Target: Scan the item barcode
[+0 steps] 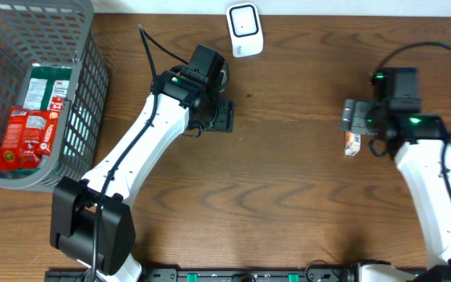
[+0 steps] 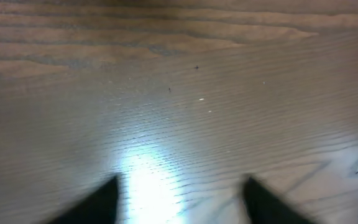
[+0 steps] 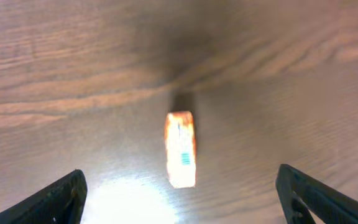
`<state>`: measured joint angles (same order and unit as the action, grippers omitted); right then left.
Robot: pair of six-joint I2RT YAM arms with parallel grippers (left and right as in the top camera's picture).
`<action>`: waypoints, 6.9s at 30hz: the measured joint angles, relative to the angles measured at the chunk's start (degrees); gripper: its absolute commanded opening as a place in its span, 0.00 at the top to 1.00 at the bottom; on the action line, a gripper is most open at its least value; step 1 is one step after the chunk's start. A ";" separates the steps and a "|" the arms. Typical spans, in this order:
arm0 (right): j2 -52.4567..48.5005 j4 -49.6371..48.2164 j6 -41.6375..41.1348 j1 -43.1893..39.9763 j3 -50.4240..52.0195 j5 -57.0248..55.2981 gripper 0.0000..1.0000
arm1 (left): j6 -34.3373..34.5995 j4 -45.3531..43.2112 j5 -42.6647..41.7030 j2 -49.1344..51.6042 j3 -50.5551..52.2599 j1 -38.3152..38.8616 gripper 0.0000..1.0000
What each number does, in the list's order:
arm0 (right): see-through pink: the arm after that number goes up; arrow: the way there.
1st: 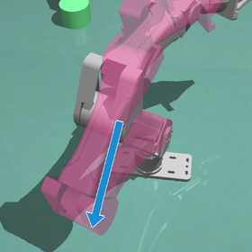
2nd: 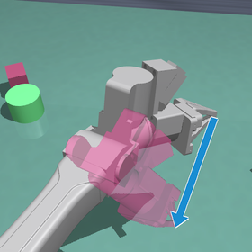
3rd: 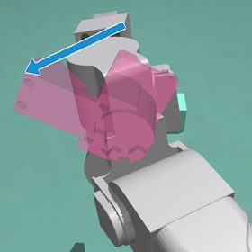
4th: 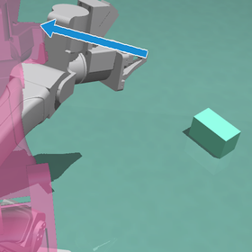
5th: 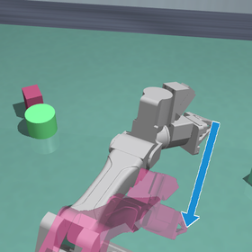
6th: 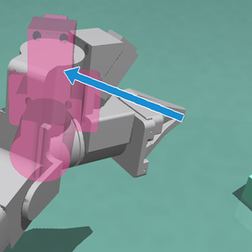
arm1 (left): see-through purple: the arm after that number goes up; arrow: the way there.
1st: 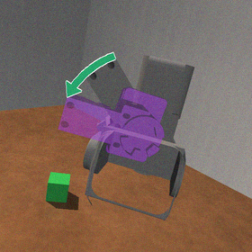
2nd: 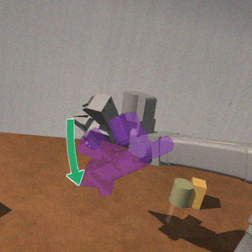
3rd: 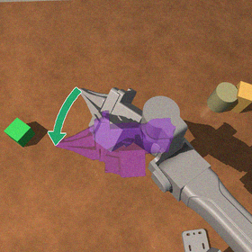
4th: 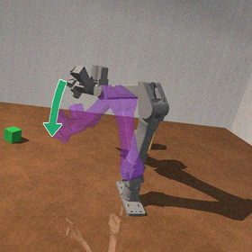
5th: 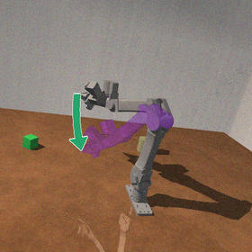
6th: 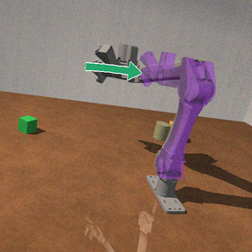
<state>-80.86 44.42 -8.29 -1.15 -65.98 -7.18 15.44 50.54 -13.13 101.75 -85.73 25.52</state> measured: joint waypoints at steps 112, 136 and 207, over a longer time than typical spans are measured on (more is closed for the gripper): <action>-0.02 1.62 -2.19 -15.13 0.00 7.26 0.01 | -7.04 13.53 16.13 11.17 -23.87 -50.93 0.93; -0.02 1.64 -2.16 -15.13 0.00 7.26 0.01 | 0.72 6.36 14.78 8.74 -15.15 -50.93 0.41; -0.02 1.62 -2.19 -15.13 0.00 7.32 0.01 | 8.46 -4.85 -0.39 -33.73 11.37 -14.69 0.93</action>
<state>-80.88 46.04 -10.48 -16.27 -65.98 0.14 23.90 45.69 -13.52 68.03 -74.37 10.83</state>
